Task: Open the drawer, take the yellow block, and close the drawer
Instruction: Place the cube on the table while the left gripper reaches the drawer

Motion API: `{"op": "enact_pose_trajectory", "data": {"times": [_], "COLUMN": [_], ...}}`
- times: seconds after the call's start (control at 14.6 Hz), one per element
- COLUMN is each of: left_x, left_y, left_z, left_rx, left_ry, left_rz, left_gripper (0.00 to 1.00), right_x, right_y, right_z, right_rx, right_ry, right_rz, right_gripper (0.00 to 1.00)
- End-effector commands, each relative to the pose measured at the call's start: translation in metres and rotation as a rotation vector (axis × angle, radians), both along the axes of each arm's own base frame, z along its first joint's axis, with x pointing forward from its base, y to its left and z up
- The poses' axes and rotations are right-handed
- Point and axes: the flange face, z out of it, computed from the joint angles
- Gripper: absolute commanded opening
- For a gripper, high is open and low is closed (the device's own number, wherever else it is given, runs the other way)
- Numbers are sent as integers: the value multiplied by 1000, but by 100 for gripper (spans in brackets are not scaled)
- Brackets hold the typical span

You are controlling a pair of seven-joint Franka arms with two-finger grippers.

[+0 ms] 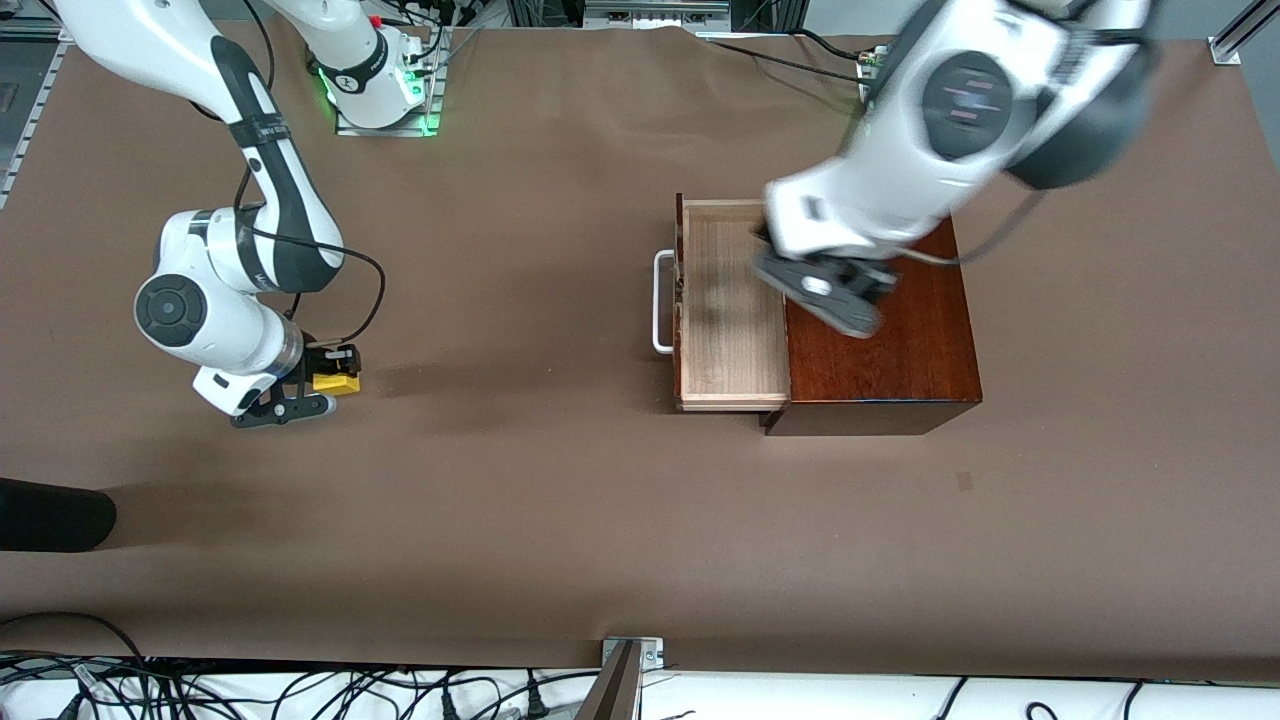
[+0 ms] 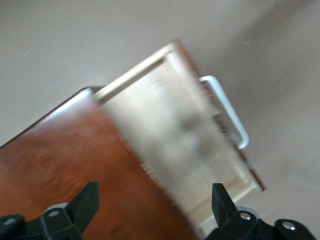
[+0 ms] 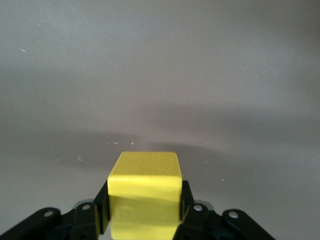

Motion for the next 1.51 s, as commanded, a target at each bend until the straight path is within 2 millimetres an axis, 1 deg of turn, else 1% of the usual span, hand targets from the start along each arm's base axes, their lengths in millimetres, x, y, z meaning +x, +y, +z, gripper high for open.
{"op": "enact_pose_trajectory", "data": {"times": [0.0,0.07,0.21,0.27,0.34,0.41,0.48,0.62,0.68,0.75,0.82,0.89,0.96,1.03,1.1,1.16,1.3,1.37,1.44], "left_x": [-4,-5,-9,-11,-19,-24,-24,-24,-23,-23,-21,-21,-30,-34,-33,-32,-33,-34,-37], "left_y": [-48,-59,-87,-99,-116,-131,-139,-160,-166,-169,-169,-169,-174,-173,-172,-167,-160,-157,-154], "left_z": [0,-7,-29,-45,-62,-73,-85,-124,-140,-153,-166,-173,-180,-188,-198,-206,-218,-220,-224], "left_rx": [-80,-104,-165,-180,-195,-208,-222,-256,-267,-272,-269,-245,-204,-170,-149,-127,-82,-65,-58], "left_ry": [-34,-53,-72,-72,-66,-88,-111,-148,-164,-168,-164,-169,-161,-152,-144,-131,-115,-108,-85], "left_rz": [-203,-279,-418,-483,-579,-672,-744,-890,-949,-989,-1022,-1047,-1085,-1097,-1109,-1115,-1128,-1137,-1138], "left_gripper": [100,100,100,100,100,100,100,100,100,100,100,100,100,100,100,100,100,100,100], "right_x": [-22,-26,-33,-36,-40,-45,-49,-52,-52,-52,-51,-49,-44,-33,-28,-17,3,10,11], "right_y": [-6,-6,-7,-7,-7,-9,-9,-8,-9,-9,-9,-8,-8,-6,-6,-4,-1,0,-1], "right_z": [-17,-23,-34,-41,-49,-56,-64,-69,-69,-69,-69,-66,-57,-36,-13,16,71,97,128], "right_rx": [17,14,10,10,11,11,10,6,4,4,5,6,8,14,16,17,11,10,12], "right_ry": [-20,-14,2,5,2,-2,-1,3,2,1,-1,-5,-20,-53,-62,-82,-68,-57,-64], "right_rz": [-43,-63,-80,-79,-80,-81,-90,-108,-108,-107,-109,-105,-105,-93,-90,-87,-73,-70,-67], "right_gripper": [0,0,0,0,0,0,0,0,0,26,75,100,100,100,100,100,100,100,100]}}
